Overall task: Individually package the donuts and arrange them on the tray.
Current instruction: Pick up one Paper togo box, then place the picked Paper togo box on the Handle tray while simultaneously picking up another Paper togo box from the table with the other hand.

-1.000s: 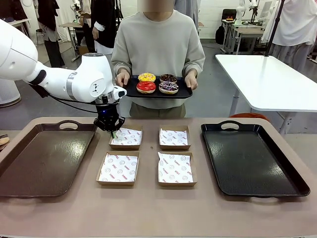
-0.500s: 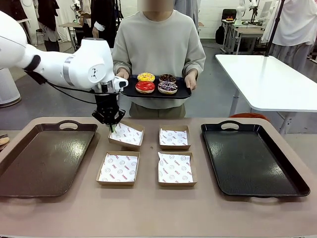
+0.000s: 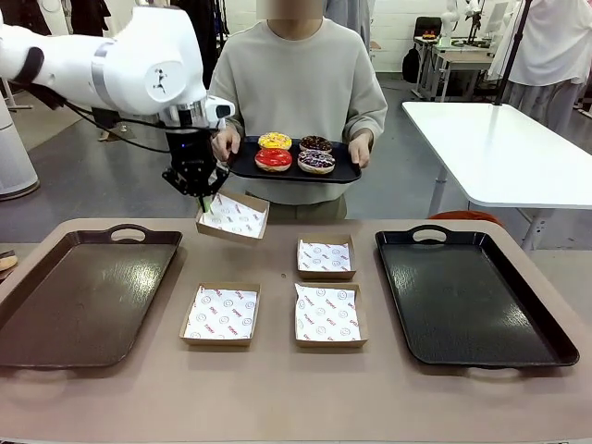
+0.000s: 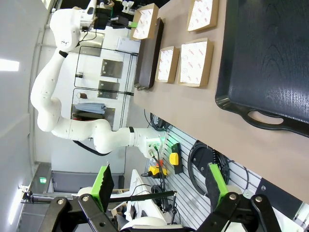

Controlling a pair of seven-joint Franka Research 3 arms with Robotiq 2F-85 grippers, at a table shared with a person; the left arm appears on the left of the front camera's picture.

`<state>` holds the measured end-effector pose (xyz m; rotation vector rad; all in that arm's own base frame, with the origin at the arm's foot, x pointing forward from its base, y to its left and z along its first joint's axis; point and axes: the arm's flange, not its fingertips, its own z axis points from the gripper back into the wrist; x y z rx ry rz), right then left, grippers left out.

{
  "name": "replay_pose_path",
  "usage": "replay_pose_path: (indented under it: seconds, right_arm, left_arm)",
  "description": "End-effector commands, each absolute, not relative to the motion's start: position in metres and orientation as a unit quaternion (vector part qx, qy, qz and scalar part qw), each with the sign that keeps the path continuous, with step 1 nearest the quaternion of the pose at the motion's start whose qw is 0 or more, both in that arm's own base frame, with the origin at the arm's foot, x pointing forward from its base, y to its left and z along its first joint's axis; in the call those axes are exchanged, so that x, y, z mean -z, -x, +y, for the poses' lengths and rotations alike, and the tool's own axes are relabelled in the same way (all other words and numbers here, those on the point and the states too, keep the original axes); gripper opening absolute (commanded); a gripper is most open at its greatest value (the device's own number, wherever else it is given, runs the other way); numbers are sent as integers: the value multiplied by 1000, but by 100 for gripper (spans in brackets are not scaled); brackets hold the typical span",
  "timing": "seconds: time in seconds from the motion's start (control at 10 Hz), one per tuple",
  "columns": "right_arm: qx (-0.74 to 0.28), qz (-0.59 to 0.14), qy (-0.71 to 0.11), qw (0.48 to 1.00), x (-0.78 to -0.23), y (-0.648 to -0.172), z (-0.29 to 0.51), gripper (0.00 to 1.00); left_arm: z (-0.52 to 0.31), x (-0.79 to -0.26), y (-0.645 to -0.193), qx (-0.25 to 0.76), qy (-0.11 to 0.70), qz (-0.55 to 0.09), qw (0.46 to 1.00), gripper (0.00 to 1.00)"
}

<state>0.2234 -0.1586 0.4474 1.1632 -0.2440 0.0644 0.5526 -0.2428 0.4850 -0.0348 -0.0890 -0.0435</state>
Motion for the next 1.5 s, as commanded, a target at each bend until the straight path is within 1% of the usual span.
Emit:
replay_pose_path:
  seconds: [0.0,0.3,0.4,1.4]
  right_arm:
    - [-35,-121,-552,824,-448,-224,-159,100]
    - [-35,-121,-552,824,-448,-224,-159,100]
    - [-35,-121,-552,824,-448,-224,-159,100]
    - [-35,-121,-552,824,-448,-224,-159,100]
  left_arm:
    - [-244,-499,-560,3,15,-43,999,0]
    - [-247,-512,-567,7,23,-40,999,0]
    - [-242,-509,-559,16,20,-50,998,0]
    - [-242,-509,-559,16,20,-50,998,0]
